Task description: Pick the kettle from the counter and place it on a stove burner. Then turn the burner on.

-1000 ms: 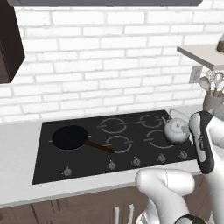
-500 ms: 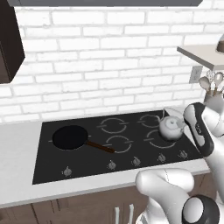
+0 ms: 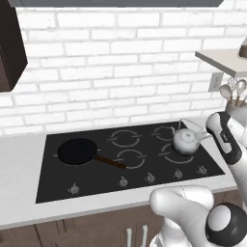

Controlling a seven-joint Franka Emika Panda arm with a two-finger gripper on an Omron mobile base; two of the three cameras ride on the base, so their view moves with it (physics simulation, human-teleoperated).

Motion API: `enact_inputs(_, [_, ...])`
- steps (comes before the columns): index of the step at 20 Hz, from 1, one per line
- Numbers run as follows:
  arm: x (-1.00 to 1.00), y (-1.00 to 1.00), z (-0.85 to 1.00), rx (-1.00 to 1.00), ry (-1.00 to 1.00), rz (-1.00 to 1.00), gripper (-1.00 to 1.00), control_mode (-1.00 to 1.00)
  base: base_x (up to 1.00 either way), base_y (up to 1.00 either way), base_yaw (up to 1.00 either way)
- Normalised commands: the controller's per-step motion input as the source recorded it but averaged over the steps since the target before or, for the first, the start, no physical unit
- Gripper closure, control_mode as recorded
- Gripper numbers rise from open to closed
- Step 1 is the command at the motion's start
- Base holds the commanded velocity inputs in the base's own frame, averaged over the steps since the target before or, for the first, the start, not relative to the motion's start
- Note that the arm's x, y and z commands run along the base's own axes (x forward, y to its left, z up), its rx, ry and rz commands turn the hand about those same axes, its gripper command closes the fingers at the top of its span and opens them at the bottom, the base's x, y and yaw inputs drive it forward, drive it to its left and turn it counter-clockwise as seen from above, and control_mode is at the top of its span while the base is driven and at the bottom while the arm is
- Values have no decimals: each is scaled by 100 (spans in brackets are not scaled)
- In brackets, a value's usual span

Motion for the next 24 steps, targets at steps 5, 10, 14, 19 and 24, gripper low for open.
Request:
enact_inputs(5, [17, 0, -11, 8, 4, 0, 100, -100, 0, 0, 0])
enact_inputs(10, [21, 0, -4, 0, 6, 0, 100, -100, 0, 0, 0])
enact_inputs(14, [3, -9, -9, 0, 6, -2, 100, -100, 0, 0, 0])
enact_inputs(19, [11, -12, -14, 0, 3, -1, 100, -100, 0, 0, 0])
enact_inputs(24, [33, 0, -19, 0, 0, 0, 100, -100, 0, 0, 0])
